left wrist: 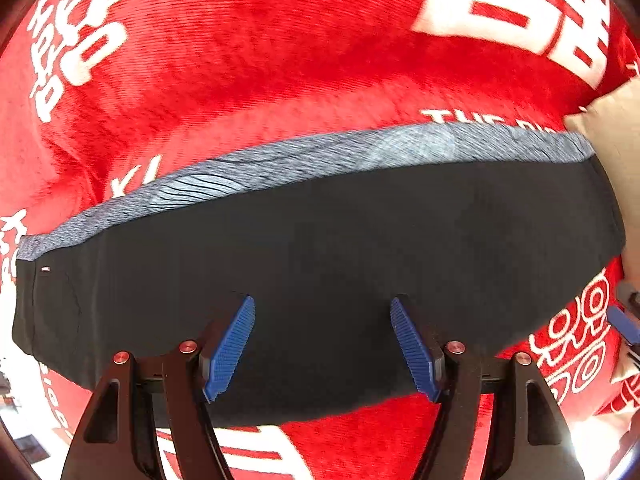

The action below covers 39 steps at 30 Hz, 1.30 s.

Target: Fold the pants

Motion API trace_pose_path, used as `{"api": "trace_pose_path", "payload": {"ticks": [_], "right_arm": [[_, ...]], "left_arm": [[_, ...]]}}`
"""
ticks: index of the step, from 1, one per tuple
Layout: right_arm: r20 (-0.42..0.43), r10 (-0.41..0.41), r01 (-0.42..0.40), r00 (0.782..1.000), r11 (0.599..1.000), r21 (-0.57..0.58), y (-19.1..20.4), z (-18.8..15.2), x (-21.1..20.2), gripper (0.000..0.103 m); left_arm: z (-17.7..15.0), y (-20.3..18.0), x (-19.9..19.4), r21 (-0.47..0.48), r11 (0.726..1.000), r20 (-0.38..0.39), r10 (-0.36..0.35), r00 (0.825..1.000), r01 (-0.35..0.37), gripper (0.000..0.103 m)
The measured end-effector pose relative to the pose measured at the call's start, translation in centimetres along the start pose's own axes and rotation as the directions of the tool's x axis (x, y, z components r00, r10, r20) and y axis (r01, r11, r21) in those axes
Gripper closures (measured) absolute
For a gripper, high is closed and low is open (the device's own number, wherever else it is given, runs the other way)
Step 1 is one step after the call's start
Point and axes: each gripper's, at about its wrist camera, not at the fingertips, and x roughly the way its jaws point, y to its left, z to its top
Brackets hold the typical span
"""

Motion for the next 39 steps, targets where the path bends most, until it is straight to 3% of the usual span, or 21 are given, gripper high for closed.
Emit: {"api": "trace_pose_path", "payload": {"ticks": [7, 13, 24, 33, 35, 36, 37, 38, 39], "right_arm": [[-0.002, 0.216, -0.215, 0.976, 0.973, 0.083, -0.1, -0.5, 2.5, 0.047], [0.051, 0.353, -0.355, 0.934, 0.907, 0.227, -2.2, -1.2, 4.1, 0.047], [0.130, 0.390, -0.410, 0.912, 0.886, 0.217, -1.0, 0.0, 5.2, 0.046], [0.126, 0.380, -0.396, 0.916, 0.908, 0.137, 0.9, 2.0, 6.3, 0.046], [0.085, 0.364, -0.374, 0.927, 0.913, 0.161, 1.0, 2.7, 6.6, 0.057], [0.061, 0.337, -0.342, 0.940, 0.923, 0.174, 1.0, 3.0, 6.7, 0.078], [0.037, 0.301, -0.303, 0.953, 0.937, 0.171, 0.9, 3.3, 6.7, 0.082], [0.026, 0.296, -0.296, 0.955, 0.941, 0.164, 0.9, 3.4, 6.7, 0.084], [0.021, 0.292, -0.292, 0.956, 0.943, 0.158, 1.0, 3.4, 6.6, 0.085]], "left_arm": [[0.3, -2.5, -0.8, -0.006, 1.000, 0.016, -0.024, 1.000, 0.024, 0.031], [0.3, -4.1, -0.2, -0.012, 1.000, 0.001, -0.015, 1.000, 0.015, 0.031], [-0.1, -3.9, 0.6, -0.043, 0.999, -0.009, -0.007, 1.000, 0.007, 0.014], [0.6, -2.4, 0.9, -0.085, 0.995, -0.046, -0.059, 0.997, 0.055, 0.012], [1.1, -2.7, -0.8, -0.080, 0.994, 0.008, -0.076, 0.997, 0.076, 0.023], [1.3, -3.0, -1.4, -0.069, 0.994, 0.027, -0.077, 0.997, 0.079, 0.024], [1.4, -3.4, -2.1, -0.057, 0.995, 0.052, -0.080, 0.995, 0.083, 0.028], [1.6, -3.8, -2.5, -0.047, 0.995, 0.069, -0.086, 0.994, 0.089, 0.041], [1.7, -4.4, -2.4, -0.032, 0.994, 0.067, -0.098, 0.993, 0.100, 0.046]]}}
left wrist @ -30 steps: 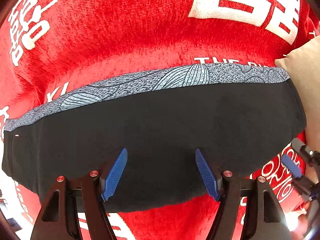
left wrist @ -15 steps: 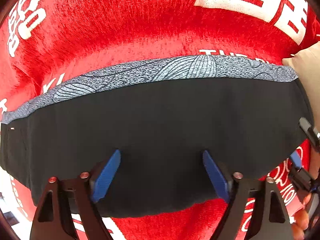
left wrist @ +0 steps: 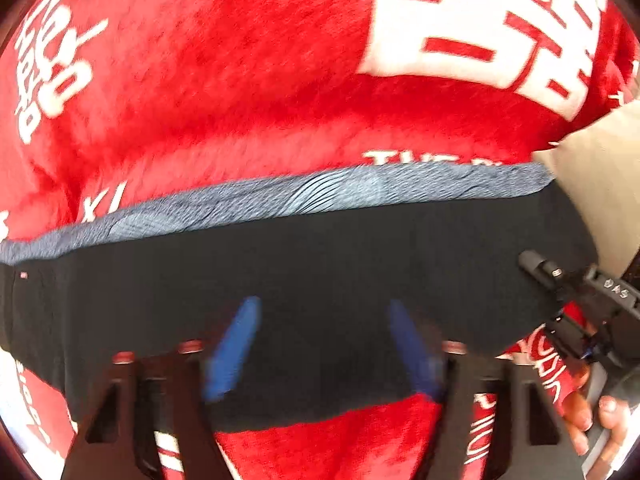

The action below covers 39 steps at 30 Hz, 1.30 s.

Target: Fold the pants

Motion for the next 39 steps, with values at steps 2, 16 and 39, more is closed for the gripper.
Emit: {"api": "trace_pose_path", "payload": {"ticks": [2, 16, 39], "right_arm": [[0.000, -0.023, 0.023, 1.000, 0.999, -0.040, 0.7, -0.1, -0.3, 0.086], [0.102, -0.148, 0.179, 0.984, 0.850, -0.496, 10.4, -3.3, -1.4, 0.089], [0.321, -0.329, 0.382, 0.888, 0.139, -0.914, 23.5, -25.2, 8.9, 0.089]], "left_arm": [[-0.3, -0.9, 0.8, 0.010, 0.999, -0.018, -0.032, 0.999, 0.032, 0.050], [-5.4, -1.1, 2.4, 0.037, 0.997, 0.131, -0.073, 0.989, 0.069, 0.050], [-9.9, 24.7, -6.0, -0.227, 0.973, 0.078, -0.010, 0.997, 0.027, 0.050]]}}
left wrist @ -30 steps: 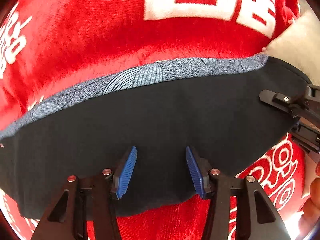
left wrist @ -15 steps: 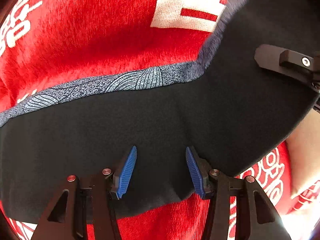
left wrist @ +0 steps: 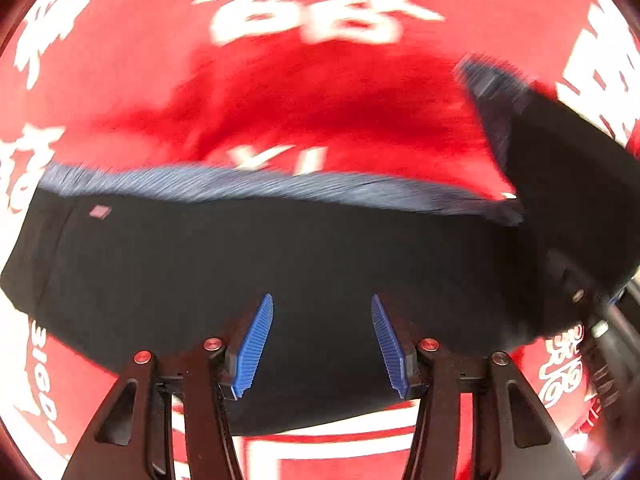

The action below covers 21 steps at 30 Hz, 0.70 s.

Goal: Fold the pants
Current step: 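Fold the leg end with the right gripper toward the waistband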

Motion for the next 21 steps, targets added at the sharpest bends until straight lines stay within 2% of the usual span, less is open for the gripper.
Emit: {"api": "trace_pose_path", "payload": {"ticks": [4, 7, 8, 9, 12, 14, 17, 20, 21], "right_arm": [[-0.069, -0.051, 0.040, 0.996, 0.987, -0.156, 6.0, -1.8, 3.5, 0.085], [-0.064, -0.169, 0.144, 0.983, 0.945, -0.294, 9.3, -4.1, 4.9, 0.072], [-0.050, -0.189, 0.163, 0.981, 0.932, -0.323, 9.7, -4.6, 4.7, 0.064], [-0.043, -0.187, 0.161, 0.981, 0.926, -0.342, 10.2, -4.8, 4.3, 0.058], [-0.061, -0.097, 0.072, 0.993, 0.942, -0.327, 10.1, -5.2, 2.1, 0.057], [-0.088, -0.026, 0.001, 0.996, 0.963, -0.270, 8.7, -4.9, 0.4, 0.057], [-0.120, 0.048, -0.056, 0.992, 0.997, -0.057, 4.7, -4.0, -1.2, 0.056], [-0.134, 0.087, -0.065, 0.987, 0.985, 0.161, -0.1, -3.5, -1.5, 0.056], [-0.141, 0.091, -0.061, 0.986, 0.976, 0.208, -1.3, -3.6, -1.4, 0.056]], "left_arm": [[-1.1, 3.9, 0.4, -0.058, 0.998, -0.024, 0.029, 0.999, -0.030, 0.050], [-2.0, 5.5, 0.4, -0.080, 0.996, -0.034, 0.035, 0.999, -0.037, 0.050], [-2.4, 6.2, 1.0, -0.083, 0.996, -0.034, 0.037, 0.999, -0.039, 0.050], [-2.4, 6.2, 0.7, -0.083, 0.996, -0.031, 0.039, 0.999, -0.041, 0.050], [-1.7, 7.3, -0.4, -0.088, 0.995, -0.018, 0.042, 0.999, -0.043, 0.050], [-0.8, 6.5, -1.5, -0.087, 0.996, -0.011, 0.018, 1.000, -0.018, 0.050], [0.7, 4.9, -2.5, -0.050, 0.997, -0.004, -0.051, 0.999, 0.051, 0.050], [1.2, 2.5, -4.4, 0.003, 0.987, -0.015, -0.158, 0.987, 0.158, 0.048], [1.5, 1.7, -4.4, 0.018, 0.980, -0.022, -0.196, 0.980, 0.196, 0.042]]}}
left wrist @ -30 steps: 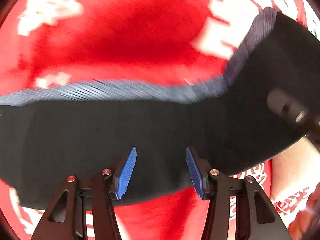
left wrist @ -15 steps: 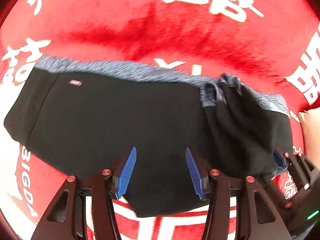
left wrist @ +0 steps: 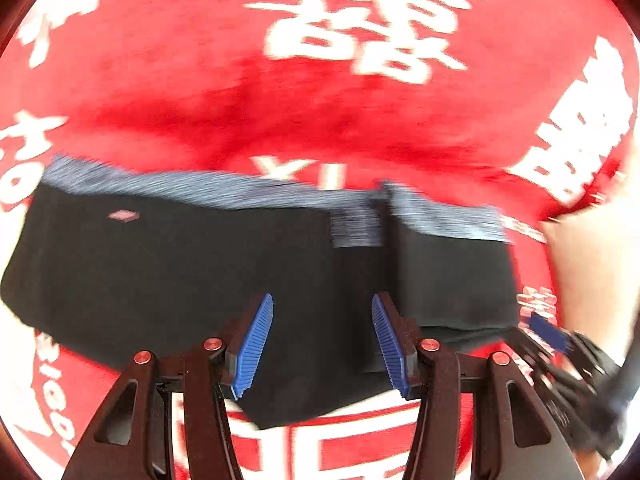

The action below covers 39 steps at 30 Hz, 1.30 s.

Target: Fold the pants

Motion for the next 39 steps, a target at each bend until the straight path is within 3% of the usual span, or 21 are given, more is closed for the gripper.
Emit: {"api": "trace_pose_path", "payload": {"ticks": [1, 2, 5, 12, 14, 15, 16, 20, 23, 27, 30, 39], "right_arm": [[-0.009, 0.003, -0.003, 1.000, 0.999, 0.039, -1.0, 0.1, 0.2, 0.056], [-0.021, 0.013, -0.012, 1.000, 0.997, 0.073, -1.8, 0.1, 0.6, 0.056], [-0.054, 0.046, -0.039, 0.997, 0.990, 0.138, -3.1, -0.4, 1.1, 0.056], [-0.076, 0.090, -0.074, 0.993, 0.979, 0.188, -3.8, -2.0, 1.4, 0.056], [-0.077, 0.099, -0.082, 0.992, 0.977, 0.198, -4.0, -2.1, 1.6, 0.057], [-0.075, 0.101, -0.084, 0.992, 0.975, 0.204, -4.2, -2.1, 1.7, 0.057], [-0.074, 0.104, -0.086, 0.992, 0.974, 0.211, -4.3, -2.0, 1.8, 0.057], [-0.068, 0.128, -0.108, 0.989, 0.964, 0.245, -5.2, -1.9, 1.3, 0.064], [-0.052, 0.141, -0.124, 0.989, 0.960, 0.250, -5.7, -1.6, 0.2, 0.064], [-0.050, 0.150, -0.133, 0.987, 0.961, 0.243, -5.9, -1.3, 0.0, 0.064], [-0.069, 0.157, -0.136, 0.985, 0.961, 0.241, -5.9, -1.1, 1.0, 0.064], [-0.047, 0.189, -0.169, 0.981, 0.945, 0.280, -8.8, 2.7, 2.1, 0.064]], "left_arm": [[0.1, -1.0, -0.2, 0.016, 0.998, -0.010, -0.055, 0.998, 0.056, 0.029], [0.3, -1.6, 0.2, 0.024, 0.995, -0.016, -0.095, 0.995, 0.095, 0.027], [1.0, -3.0, 1.7, 0.067, 0.987, -0.056, -0.140, 0.989, 0.144, 0.027], [2.3, -3.6, 6.6, 0.097, 0.984, -0.124, -0.136, 0.983, 0.148, 0.032], [2.3, -4.0, 7.3, 0.117, 0.982, -0.152, -0.132, 0.980, 0.151, 0.066], [2.3, -4.3, 7.8, 0.124, 0.981, -0.183, -0.125, 0.975, 0.149, 0.078], [2.0, -4.5, 7.8, 0.128, 0.979, -0.210, -0.130, 0.969, 0.159, 0.099], [1.3, -5.7, 6.5, 0.167, 0.968, -0.219, -0.147, 0.965, 0.186, 0.099], [-0.3, -5.7, 5.2, 0.202, 0.970, -0.216, -0.093, 0.972, 0.137, 0.099], [-2.8, -2.9, 6.9, 0.115, 0.989, -0.239, -0.060, 0.969, 0.090, 0.099], [-3.4, -1.9, 7.6, 0.055, 0.992, -0.197, -0.097, 0.976, 0.109, 0.099], [-2.0, -3.4, 2.7, 0.100, 0.994, -0.102, -0.041, 0.994, 0.051, 0.098]]}}
